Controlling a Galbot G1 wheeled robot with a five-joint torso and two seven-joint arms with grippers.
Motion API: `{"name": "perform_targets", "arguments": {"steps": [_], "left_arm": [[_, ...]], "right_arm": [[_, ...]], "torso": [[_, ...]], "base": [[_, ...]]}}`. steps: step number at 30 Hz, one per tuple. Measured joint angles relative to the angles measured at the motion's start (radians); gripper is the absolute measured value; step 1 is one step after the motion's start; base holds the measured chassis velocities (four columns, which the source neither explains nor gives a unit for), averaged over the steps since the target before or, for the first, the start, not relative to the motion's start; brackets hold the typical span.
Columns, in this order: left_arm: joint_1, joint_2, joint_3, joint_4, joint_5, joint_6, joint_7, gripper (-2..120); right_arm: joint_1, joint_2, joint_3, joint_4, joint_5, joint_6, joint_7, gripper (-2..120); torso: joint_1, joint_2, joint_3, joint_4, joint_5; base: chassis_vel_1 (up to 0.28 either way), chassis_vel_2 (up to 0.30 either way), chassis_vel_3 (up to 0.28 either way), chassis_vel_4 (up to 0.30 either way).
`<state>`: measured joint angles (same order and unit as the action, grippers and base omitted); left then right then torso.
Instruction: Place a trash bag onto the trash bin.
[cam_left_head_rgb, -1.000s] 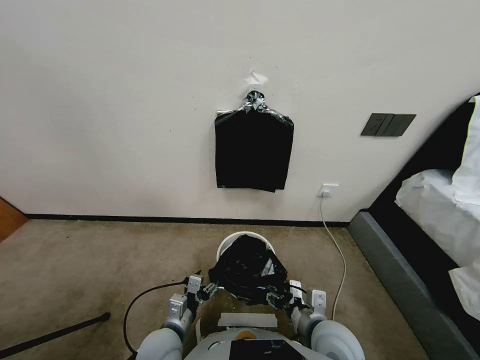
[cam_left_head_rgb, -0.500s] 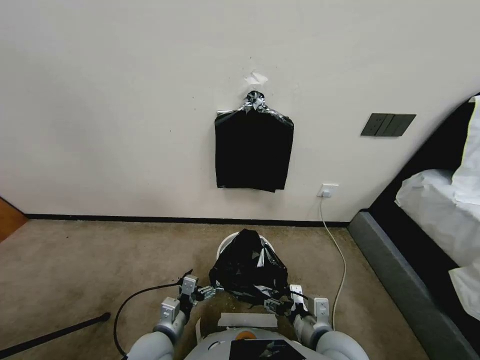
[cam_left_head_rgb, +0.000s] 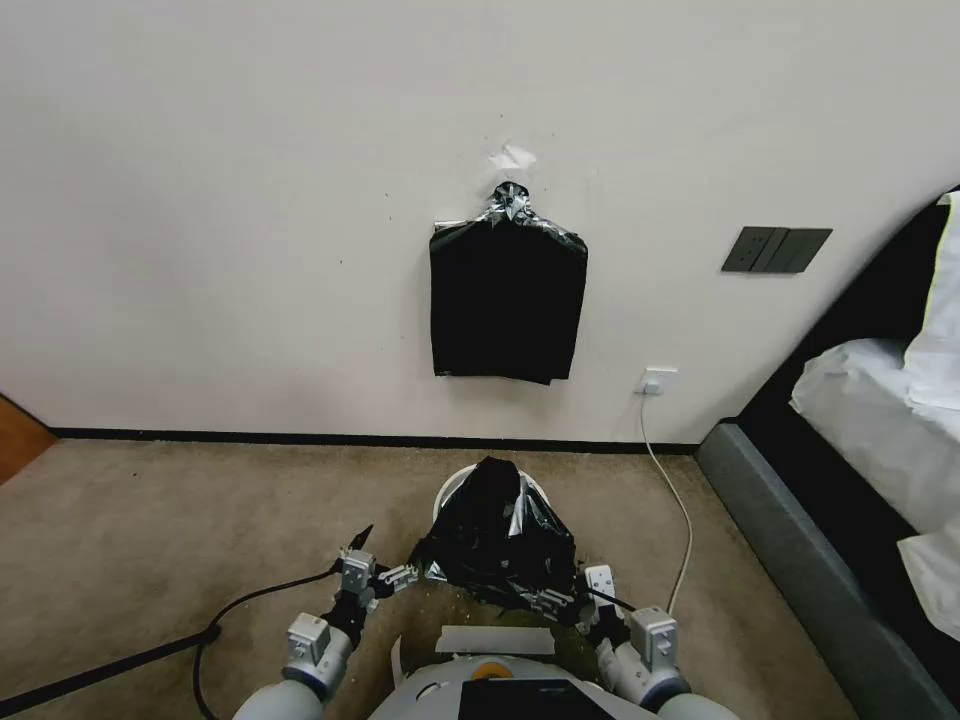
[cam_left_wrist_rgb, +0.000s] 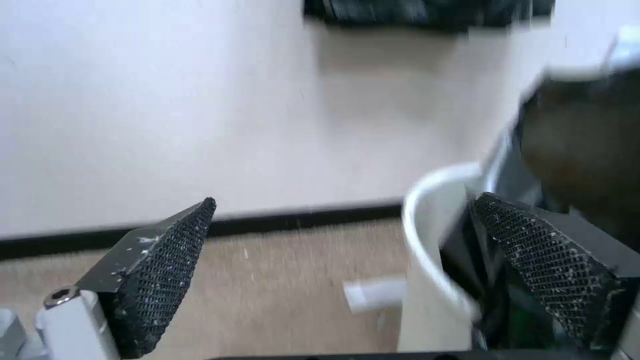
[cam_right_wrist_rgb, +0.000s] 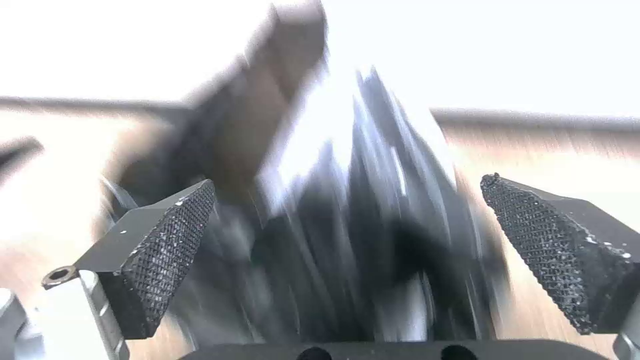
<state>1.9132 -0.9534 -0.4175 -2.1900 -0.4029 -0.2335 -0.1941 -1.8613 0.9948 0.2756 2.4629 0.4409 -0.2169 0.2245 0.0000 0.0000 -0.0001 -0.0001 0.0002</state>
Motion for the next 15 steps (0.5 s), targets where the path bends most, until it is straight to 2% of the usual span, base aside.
{"name": "perform_targets", "arguments": {"steps": [3, 4, 5, 8, 9, 10, 12, 15], "left_arm": [[0.005, -0.021, -0.019, -0.002, 0.000, -0.018, 0.018, 100], [0.017, -0.080, -0.059, -0.012, 0.022, -0.053, 0.046, 100], [0.024, -0.110, -0.075, -0.019, 0.035, -0.060, 0.055, 100], [0.044, -0.154, -0.102, -0.035, 0.067, -0.065, 0.071, 100], [0.055, -0.170, -0.113, -0.042, 0.079, -0.068, 0.080, 100], [0.055, -0.170, -0.113, -0.042, 0.079, -0.068, 0.080, 100], [0.074, -0.187, -0.134, -0.047, 0.101, -0.077, 0.094, 100], [0.080, -0.191, -0.143, -0.047, 0.116, -0.081, 0.101, 100]], "right_arm": [[0.028, -0.013, 0.018, -0.004, 0.028, 0.003, -0.021, 100], [0.127, -0.056, 0.066, -0.027, 0.123, -0.016, -0.069, 100], [0.195, -0.085, 0.092, -0.050, 0.185, -0.042, -0.094, 100], [0.326, -0.141, 0.111, -0.111, 0.306, -0.081, -0.138, 100], [0.404, -0.171, 0.107, -0.158, 0.372, -0.110, -0.162, 100], [0.404, -0.171, 0.107, -0.158, 0.372, -0.110, -0.162, 100], [0.565, -0.211, 0.071, -0.262, 0.479, -0.167, -0.213, 100], [0.696, -0.233, 0.033, -0.355, 0.535, -0.218, -0.266, 100]], "torso": [[0.000, 0.000, 0.000, 0.0001, -0.0001], [0.000, 0.000, 0.000, -0.0001, 0.0001], [0.000, 0.000, 0.000, 0.0003, 0.0001], [0.000, 0.000, 0.000, 0.0003, 0.0003], [0.000, 0.000, 0.000, 0.0004, 0.0001], [0.000, 0.000, 0.000, 0.0004, 0.0001], [0.000, 0.000, 0.000, -0.0001, 0.0004], [0.000, 0.000, 0.000, 0.0011, 0.0002]], "base": [[0.000, 0.000, 0.000, 0.000], [0.000, 0.000, 0.000, 0.000], [0.000, 0.000, 0.000, 0.000], [0.000, 0.000, 0.000, 0.000], [0.000, 0.000, 0.000, 0.000], [0.000, 0.000, 0.000, 0.000], [0.000, 0.000, 0.000, 0.000], [0.000, 0.000, 0.000, 0.000]]}}
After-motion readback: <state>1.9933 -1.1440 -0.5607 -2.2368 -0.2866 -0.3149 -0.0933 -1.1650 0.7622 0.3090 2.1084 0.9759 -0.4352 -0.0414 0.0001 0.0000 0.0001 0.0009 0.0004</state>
